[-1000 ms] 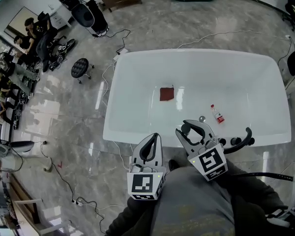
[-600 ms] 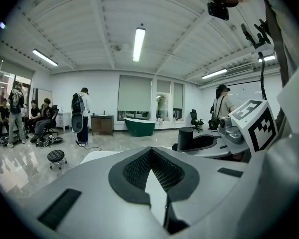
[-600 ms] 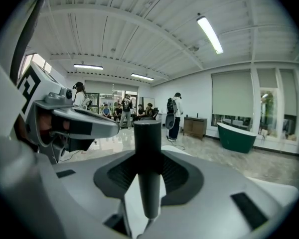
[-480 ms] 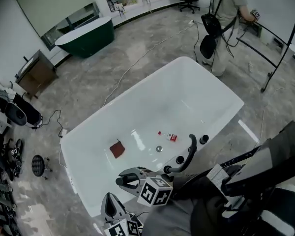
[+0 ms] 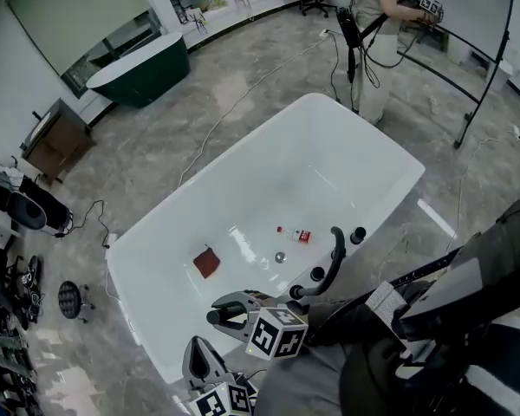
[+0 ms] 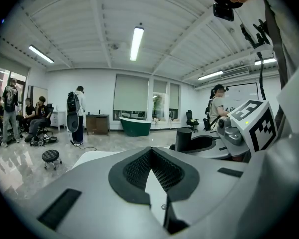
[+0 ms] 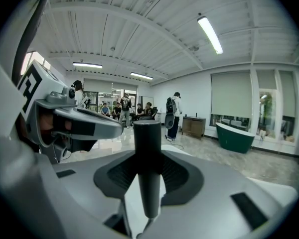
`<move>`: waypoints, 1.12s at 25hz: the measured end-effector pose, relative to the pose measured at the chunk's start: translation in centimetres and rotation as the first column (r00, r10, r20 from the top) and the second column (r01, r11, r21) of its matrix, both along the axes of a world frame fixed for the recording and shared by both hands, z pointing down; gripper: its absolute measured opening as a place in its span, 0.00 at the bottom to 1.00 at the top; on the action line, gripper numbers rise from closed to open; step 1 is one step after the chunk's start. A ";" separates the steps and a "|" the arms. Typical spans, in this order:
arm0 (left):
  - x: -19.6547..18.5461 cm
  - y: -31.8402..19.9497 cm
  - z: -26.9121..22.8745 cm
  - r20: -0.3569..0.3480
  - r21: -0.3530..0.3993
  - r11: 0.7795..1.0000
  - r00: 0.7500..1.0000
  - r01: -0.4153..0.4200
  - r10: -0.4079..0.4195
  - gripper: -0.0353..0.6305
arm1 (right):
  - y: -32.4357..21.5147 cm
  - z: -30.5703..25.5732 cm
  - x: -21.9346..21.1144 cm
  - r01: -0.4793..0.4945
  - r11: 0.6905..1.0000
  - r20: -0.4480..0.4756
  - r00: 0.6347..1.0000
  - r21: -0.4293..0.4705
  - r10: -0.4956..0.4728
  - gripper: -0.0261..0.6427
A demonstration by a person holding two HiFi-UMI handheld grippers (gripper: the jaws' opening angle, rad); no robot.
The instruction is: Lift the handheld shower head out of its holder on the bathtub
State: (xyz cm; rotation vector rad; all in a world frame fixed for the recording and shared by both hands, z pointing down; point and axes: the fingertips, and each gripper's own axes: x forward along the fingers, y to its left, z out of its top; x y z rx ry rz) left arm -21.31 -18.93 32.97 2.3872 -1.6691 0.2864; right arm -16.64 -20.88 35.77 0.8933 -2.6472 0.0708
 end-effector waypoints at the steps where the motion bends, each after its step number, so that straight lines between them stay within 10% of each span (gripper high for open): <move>1: 0.5 1.2 -0.7 -0.005 0.000 1.000 1.000 -0.001 0.001 0.06 | 1.3 -0.8 0.5 0.001 1.000 -0.001 1.000 -0.001 -0.001 0.25; 28: 5.6 9.2 0.7 0.055 0.031 0.999 0.998 0.039 -0.041 0.06 | 9.3 -3.0 5.6 -0.037 0.986 0.103 0.994 0.163 0.021 0.25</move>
